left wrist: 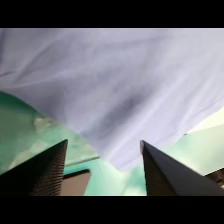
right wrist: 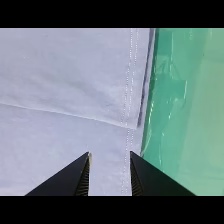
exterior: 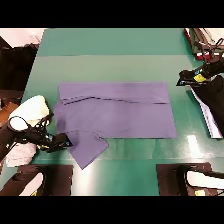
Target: Fold the shirts.
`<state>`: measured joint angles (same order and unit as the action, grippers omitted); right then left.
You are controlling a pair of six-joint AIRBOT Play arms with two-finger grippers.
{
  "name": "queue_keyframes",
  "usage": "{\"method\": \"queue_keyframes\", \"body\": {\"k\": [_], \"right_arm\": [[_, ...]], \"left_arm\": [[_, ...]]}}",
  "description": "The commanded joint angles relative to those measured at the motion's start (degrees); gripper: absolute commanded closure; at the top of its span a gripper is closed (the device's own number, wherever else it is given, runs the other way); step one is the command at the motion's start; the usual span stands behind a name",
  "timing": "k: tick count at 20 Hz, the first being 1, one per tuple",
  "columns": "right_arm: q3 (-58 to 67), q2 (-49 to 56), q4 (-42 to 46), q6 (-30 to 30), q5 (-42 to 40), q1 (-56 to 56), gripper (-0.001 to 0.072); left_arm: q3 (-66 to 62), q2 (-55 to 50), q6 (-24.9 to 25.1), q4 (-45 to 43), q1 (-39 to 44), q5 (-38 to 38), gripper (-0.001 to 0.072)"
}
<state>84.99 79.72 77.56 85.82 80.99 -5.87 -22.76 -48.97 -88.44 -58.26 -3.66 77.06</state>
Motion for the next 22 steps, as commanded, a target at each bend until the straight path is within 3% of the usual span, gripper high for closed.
{"method": "queue_keyframes", "body": {"k": [1, 7, 8, 9, 11, 12, 15, 20, 21, 22], "right_arm": [[0.07, -0.04, 0.04, -0.02, -0.07, 0.04, 0.0428], [0.07, -0.04, 0.02, -0.02, -0.15, 0.04, 0.0428], [0.07, -0.04, 0.02, -0.02, 0.2, 0.04, 0.0428], [0.07, -0.04, 0.02, -0.02, 0.68, 0.04, 0.0428], [0.07, -0.04, 0.07, -0.42, 2.54, -0.02, 0.0428], [0.0, -0.07, 0.07, -1.14, 4.04, -0.02, 0.0428], [-5.68, -2.56, 0.13, -1.36, 5.68, -0.09, 0.0428], [-27.82, -12.5, -0.07, -3.65, 3.1, -6.51, 0.0426], [-31.8, -13.99, -0.07, -5.62, 2.8, -8.35, 0.0411], [-35.67, -15.26, -0.07, -7.61, 2.78, -10.29, 0.0308]], "left_arm": [[2.58, -0.04, -0.09, 1.97, 0.0, -2.73, 0.0167], [3.72, -0.13, -0.09, 4.02, 0.0, -6.86, 0.0168], [3.72, -0.13, -0.09, 4.59, -0.02, -7.91, 0.0206], [3.72, -0.13, 0.13, 4.74, 0.0, -8.63, 0.0415], [3.72, -0.13, 0.42, 4.87, -0.02, -9.49, 0.0559], [3.72, -0.13, 1.01, 5.38, -0.02, -9.42, 0.0685], [2.78, 0.07, 3.23, 7.21, -0.02, -7.58, 0.0684], [-3.3, 0.07, 6.4, 7.34, 0.0, -2.71, 0.0685], [-4.0, 0.07, 6.4, 7.37, -0.02, -2.78, 0.0685], [-4.46, 0.07, 6.4, 7.37, -0.02, -2.86, 0.0685]]}}
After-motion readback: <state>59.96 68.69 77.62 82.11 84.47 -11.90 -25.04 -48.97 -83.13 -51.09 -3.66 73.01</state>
